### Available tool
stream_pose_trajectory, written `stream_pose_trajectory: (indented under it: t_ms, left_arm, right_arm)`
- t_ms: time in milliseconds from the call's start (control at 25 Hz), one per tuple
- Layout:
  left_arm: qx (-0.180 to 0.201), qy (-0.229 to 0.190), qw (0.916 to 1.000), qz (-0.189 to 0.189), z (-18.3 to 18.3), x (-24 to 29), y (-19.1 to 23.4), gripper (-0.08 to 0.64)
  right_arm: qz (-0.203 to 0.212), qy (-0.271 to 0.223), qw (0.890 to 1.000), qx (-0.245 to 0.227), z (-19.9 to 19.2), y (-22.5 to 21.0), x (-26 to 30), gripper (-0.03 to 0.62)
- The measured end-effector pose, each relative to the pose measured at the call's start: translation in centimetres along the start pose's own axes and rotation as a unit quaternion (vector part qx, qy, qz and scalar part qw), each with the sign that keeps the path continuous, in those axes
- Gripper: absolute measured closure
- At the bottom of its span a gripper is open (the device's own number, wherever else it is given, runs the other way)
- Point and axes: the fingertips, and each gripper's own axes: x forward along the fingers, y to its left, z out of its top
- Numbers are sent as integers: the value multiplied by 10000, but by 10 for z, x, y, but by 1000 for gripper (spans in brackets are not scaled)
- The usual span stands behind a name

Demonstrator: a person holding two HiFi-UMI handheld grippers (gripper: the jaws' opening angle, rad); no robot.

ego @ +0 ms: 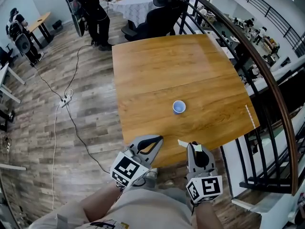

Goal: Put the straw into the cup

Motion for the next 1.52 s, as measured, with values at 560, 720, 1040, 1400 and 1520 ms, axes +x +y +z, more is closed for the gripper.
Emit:
stream_pose_trajectory:
  t_ms: [560,720,1040,1400,1520]
  left_arm:
    - [-134,126,9994,307,16,19,2,546]
    - [-87,56,9996,279,19,28,-1,546]
    - [-127,51,9995,297,24,37,-1,546]
    - [32,-54,9994,332,44,60,18,546]
    - [105,-71,9993,363,46,69,31,546]
  right_arm:
    - [300,15,9995,4,18,-26,18,538]
    - [311,23,9995,-13,20,-37,23,538]
    - [353,69,9993,-54,23,-45,31,538]
    - [323,-85,9993,-149,45,-56,63,538]
    - [321,-167,9989,-284,51,-62,84,538]
